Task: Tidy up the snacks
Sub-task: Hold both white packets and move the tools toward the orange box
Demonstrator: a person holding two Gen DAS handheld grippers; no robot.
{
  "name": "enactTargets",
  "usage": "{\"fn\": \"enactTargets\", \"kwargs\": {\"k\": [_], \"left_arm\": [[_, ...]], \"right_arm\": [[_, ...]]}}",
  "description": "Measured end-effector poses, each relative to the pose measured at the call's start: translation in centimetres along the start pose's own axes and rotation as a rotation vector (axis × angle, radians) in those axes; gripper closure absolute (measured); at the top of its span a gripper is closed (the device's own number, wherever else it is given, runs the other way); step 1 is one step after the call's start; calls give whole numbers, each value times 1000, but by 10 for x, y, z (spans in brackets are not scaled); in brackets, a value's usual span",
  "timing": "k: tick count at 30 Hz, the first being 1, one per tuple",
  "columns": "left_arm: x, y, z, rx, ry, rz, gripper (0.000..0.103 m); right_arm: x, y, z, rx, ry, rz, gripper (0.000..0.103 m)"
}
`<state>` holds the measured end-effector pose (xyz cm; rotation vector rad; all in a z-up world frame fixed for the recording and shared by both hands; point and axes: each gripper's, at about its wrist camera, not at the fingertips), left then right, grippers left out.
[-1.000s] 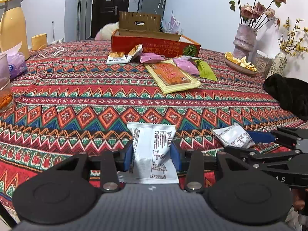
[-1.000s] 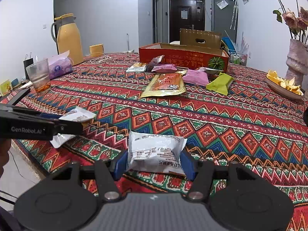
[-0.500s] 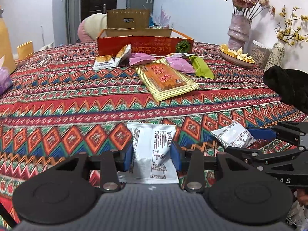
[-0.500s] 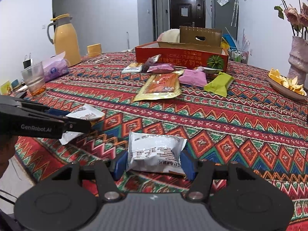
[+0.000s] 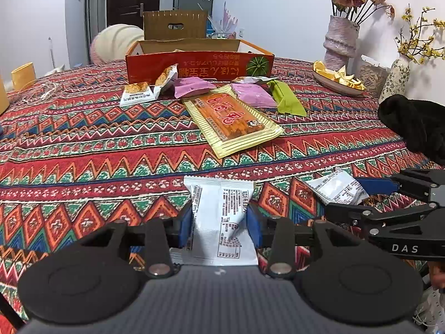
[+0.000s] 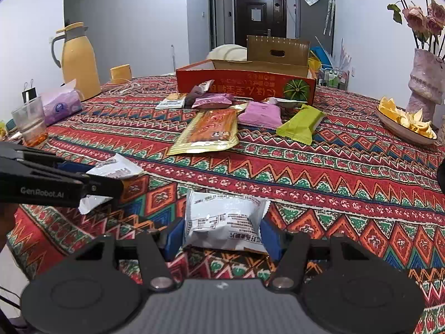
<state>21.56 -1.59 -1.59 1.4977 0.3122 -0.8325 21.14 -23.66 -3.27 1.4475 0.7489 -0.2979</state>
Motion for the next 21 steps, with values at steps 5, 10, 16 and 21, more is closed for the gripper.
{"fn": "enactTargets", "kwargs": {"k": [5, 10, 16, 21], "left_arm": [[7, 3, 7, -2, -58, -24, 62], [17, 9, 28, 33, -137, -35, 62], [37, 29, 51, 74, -237, -60, 62], [63, 63, 73, 156, -351, -161, 62]], "right_arm": [[1, -1, 4, 4, -9, -8, 44], [-4, -3, 16, 37, -69, -9, 44], [-12, -5, 36, 80, -136, 4, 44], [-15, -1, 53, 82, -193, 0, 44]]}}
Point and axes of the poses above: each gripper's, at about its wrist camera, not at the fingertips, and x roughly the way its jaws point, z to its right, y to its top, and after that the axes turned 2 degrees about -y, right-handed
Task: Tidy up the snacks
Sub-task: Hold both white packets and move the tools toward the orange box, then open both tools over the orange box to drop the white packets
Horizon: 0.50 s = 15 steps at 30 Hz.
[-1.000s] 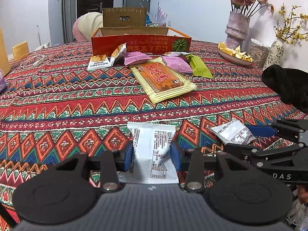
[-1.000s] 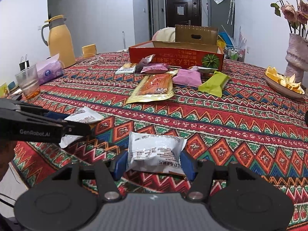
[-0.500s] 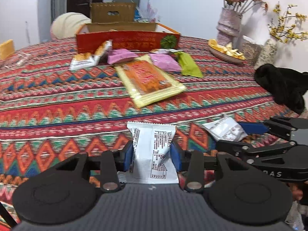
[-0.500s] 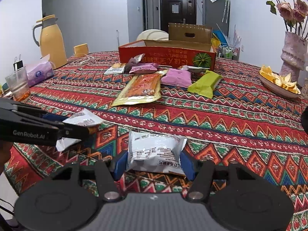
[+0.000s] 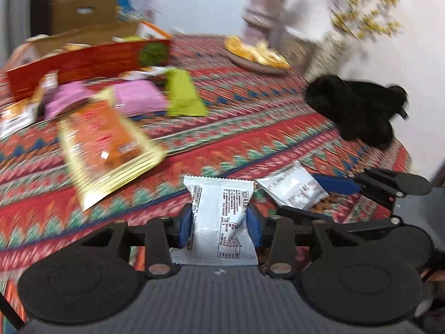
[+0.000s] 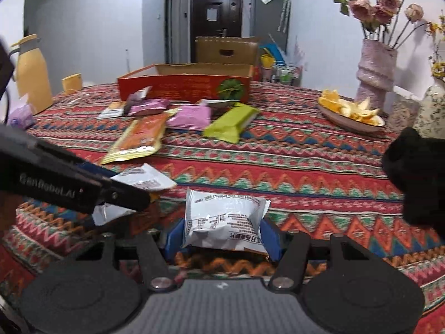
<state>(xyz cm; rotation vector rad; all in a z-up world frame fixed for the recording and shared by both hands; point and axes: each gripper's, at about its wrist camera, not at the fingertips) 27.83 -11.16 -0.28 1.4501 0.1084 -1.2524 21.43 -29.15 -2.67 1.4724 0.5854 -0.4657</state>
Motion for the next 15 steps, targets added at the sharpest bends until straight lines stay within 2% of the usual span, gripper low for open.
{"fn": "enactTargets", "kwargs": {"k": [4, 8, 12, 15], "left_arm": [[22, 33, 9, 124, -50, -85, 62], [31, 83, -6, 177, -44, -89, 62], [25, 148, -38, 239, 38, -63, 62], [25, 203, -74, 265, 50, -110, 62]], "right_arm": [[2, 10, 20, 26, -26, -1, 44], [11, 41, 41, 48, 28, 5, 44], [26, 99, 55, -25, 67, 24, 44], [48, 155, 62, -71, 127, 27, 44]]}}
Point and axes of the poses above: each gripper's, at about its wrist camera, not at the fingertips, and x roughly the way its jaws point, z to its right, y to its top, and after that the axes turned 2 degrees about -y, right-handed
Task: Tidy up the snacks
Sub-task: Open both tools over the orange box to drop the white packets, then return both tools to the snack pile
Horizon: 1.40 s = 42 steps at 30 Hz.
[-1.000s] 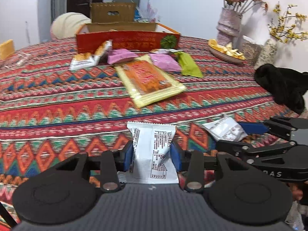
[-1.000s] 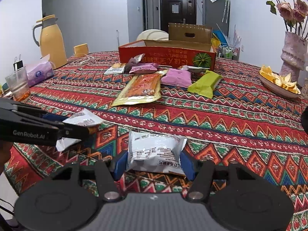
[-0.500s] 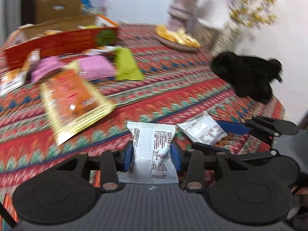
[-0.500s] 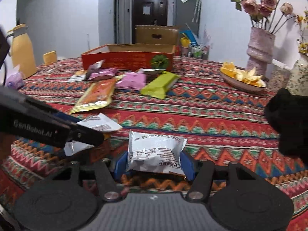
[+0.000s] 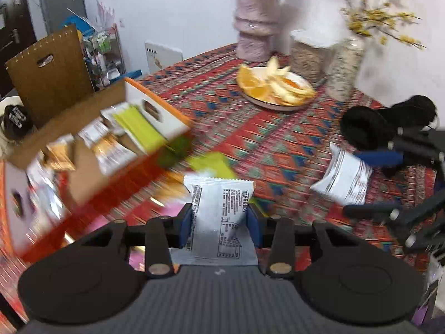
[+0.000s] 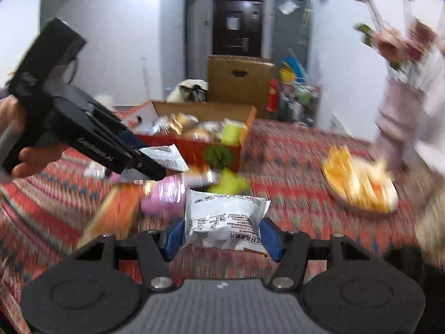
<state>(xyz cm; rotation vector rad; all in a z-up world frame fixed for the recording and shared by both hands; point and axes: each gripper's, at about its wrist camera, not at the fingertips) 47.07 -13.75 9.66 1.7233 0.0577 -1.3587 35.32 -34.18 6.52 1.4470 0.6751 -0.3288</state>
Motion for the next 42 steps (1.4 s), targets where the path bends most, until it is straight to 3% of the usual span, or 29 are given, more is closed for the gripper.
{"fn": "enactTargets", "kwargs": {"k": [5, 7, 9, 10, 13, 15, 16, 17, 20, 26, 29, 30, 33, 36, 40, 42], "left_arm": [[35, 57, -87, 37, 43, -161, 62], [65, 65, -121, 27, 63, -262, 62], [90, 67, -149, 27, 33, -346, 62], [103, 68, -160, 22, 24, -395, 62], [140, 61, -183, 56, 46, -539, 59], [149, 59, -195, -9, -23, -571, 49], [152, 59, -198, -8, -23, -578, 44], [152, 58, -201, 1, -9, -581, 31], [151, 55, -209, -16, 13, -587, 24], [119, 56, -192, -18, 53, -563, 23], [76, 60, -175, -15, 120, -492, 20], [59, 61, -170, -33, 118, -477, 13], [8, 59, -146, -60, 103, -386, 8], [-37, 44, -108, -66, 128, -339, 8], [-82, 8, -46, -85, 217, -228, 6], [-95, -18, -21, -114, 206, -205, 6]], "right_arm": [[78, 98, 13, -22, 126, -61, 44], [121, 132, 21, 41, 192, -127, 44], [168, 159, 23, 80, 210, -199, 44], [198, 171, 21, 88, 227, -276, 44], [269, 183, 2, 36, 211, -483, 40], [308, 182, -15, -14, 179, -612, 38], [321, 181, -23, -45, 145, -657, 31], [328, 180, -31, -79, 109, -678, 29], [336, 187, -35, -85, 81, -687, 26], [313, 196, -29, -49, 71, -676, 21], [277, 202, -28, -53, 82, -631, 20], [262, 203, -28, -55, 85, -615, 20], [208, 205, -30, -63, 82, -557, 18], [160, 201, -33, -67, 80, -501, 16], [91, 184, -44, -107, 86, -418, 11], [59, 169, -49, -101, 95, -380, 11]]}}
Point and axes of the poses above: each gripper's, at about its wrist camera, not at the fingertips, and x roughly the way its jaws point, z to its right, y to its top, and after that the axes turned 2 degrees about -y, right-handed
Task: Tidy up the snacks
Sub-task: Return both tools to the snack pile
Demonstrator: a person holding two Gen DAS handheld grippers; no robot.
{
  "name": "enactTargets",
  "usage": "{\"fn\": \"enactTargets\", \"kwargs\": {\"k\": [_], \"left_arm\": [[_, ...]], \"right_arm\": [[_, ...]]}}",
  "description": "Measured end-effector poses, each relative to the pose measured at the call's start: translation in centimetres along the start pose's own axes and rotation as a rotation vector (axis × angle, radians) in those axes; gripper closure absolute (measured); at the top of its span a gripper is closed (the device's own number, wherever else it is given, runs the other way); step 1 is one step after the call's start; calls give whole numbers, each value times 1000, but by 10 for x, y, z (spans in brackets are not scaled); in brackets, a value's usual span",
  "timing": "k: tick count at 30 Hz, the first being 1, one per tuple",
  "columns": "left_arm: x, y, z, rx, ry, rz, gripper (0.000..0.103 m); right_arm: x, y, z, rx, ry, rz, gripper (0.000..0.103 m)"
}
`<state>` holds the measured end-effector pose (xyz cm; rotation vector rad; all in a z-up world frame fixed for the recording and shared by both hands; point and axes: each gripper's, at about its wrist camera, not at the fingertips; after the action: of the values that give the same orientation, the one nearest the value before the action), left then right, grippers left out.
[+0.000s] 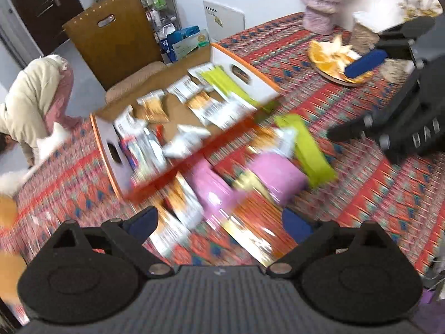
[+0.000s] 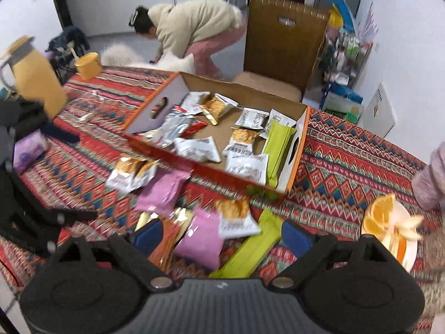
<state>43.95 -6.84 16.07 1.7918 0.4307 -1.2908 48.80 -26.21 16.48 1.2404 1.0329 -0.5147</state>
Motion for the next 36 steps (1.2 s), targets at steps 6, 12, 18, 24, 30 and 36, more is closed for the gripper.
{"fn": "enactTargets", "kwargs": {"k": [6, 12, 18, 24, 30, 36], "left_arm": [[-26, -118, 69, -57, -49, 88, 5], [-28, -228, 126, -142, 44, 227, 2], [-15, -307, 162, -273, 145, 307, 0], [8, -344, 173, -363, 244, 336, 0], [10, -342, 176, -286, 303, 413, 0], [16, -333, 166, -309, 255, 426, 0]], "right_arm": [[-46, -101, -35, -43, 12, 111, 0], [-67, -224, -75, -45, -11, 328, 0], [-47, -327, -105, 27, -39, 418, 0], [-24, -392, -121, 208, -124, 523, 0], [-4, -402, -124, 162, -167, 475, 0], [6, -391, -126, 164, -166, 471, 0]]}}
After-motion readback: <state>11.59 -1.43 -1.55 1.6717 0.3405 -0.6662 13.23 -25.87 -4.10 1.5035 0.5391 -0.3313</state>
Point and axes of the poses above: each gripper's, at about its wrist camera, not at the fingertips, and x roughly the way its jaws point, z to its right, y to its top, and after that the axes turned 2 degrees about -y, right-handed
